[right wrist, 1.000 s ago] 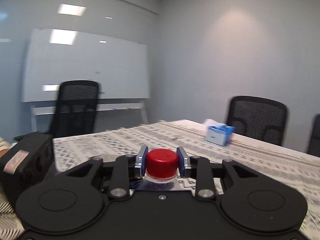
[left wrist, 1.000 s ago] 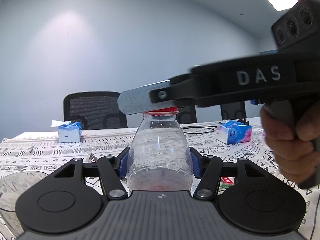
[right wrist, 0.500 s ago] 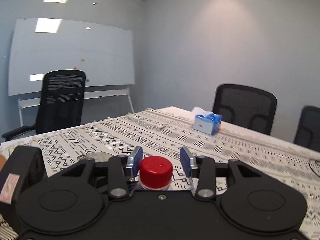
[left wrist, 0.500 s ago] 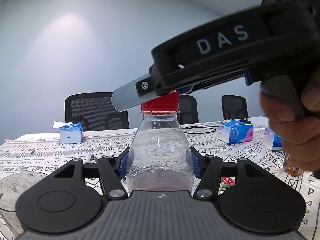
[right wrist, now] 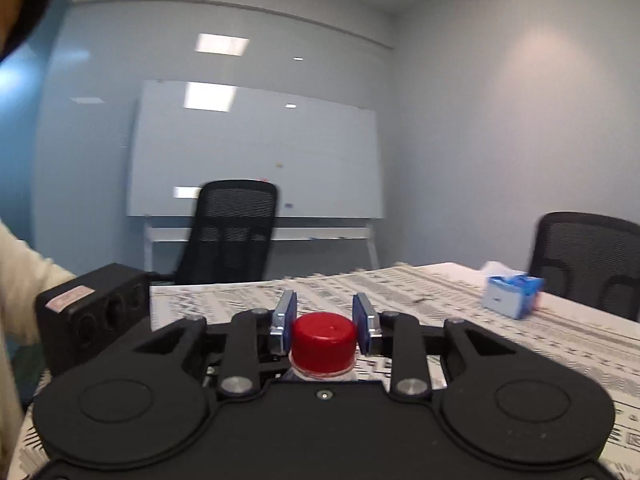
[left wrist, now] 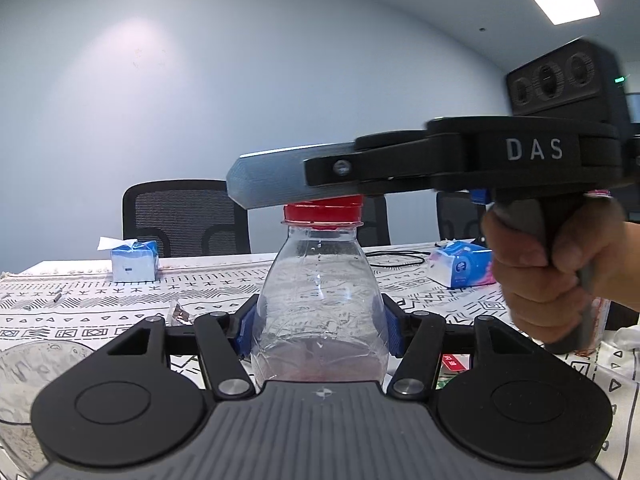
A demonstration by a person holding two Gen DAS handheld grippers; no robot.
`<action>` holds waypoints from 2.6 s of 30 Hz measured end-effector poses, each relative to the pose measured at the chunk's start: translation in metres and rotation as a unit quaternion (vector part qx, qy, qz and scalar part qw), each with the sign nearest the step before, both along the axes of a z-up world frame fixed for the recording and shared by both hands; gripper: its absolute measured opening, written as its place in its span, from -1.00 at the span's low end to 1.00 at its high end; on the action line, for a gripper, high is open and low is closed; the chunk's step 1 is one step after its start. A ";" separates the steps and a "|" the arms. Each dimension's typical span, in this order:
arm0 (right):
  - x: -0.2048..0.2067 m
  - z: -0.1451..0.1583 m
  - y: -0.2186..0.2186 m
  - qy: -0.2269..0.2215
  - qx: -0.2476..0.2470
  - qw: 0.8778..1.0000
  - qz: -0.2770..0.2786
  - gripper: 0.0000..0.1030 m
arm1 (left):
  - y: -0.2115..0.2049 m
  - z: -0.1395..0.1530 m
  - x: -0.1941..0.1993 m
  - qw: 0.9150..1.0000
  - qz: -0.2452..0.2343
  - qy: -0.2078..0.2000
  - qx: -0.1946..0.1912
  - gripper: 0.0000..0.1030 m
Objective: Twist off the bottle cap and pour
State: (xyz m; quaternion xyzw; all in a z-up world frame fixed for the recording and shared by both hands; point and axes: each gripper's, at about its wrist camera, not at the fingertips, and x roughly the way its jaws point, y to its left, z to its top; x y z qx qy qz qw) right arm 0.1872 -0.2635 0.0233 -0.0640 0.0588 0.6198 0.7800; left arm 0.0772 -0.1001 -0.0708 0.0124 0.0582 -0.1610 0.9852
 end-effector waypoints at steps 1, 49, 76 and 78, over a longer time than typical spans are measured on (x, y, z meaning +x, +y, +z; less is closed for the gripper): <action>0.003 0.002 0.000 0.001 -0.002 1.000 0.012 -0.38 | 0.001 0.000 0.001 1.000 0.000 0.001 -0.002 0.09; -0.036 0.001 0.005 0.004 0.000 0.988 -0.153 -0.37 | -0.003 -0.001 0.010 1.000 0.001 0.007 0.004 0.14; -0.071 -0.007 0.047 0.088 0.011 0.915 -0.394 -0.26 | -0.002 -0.004 -0.002 0.996 0.068 0.052 0.000 0.91; -0.071 -0.007 0.045 0.093 0.011 0.917 -0.387 -0.16 | -0.008 -0.003 -0.006 0.994 0.100 0.033 0.026 0.91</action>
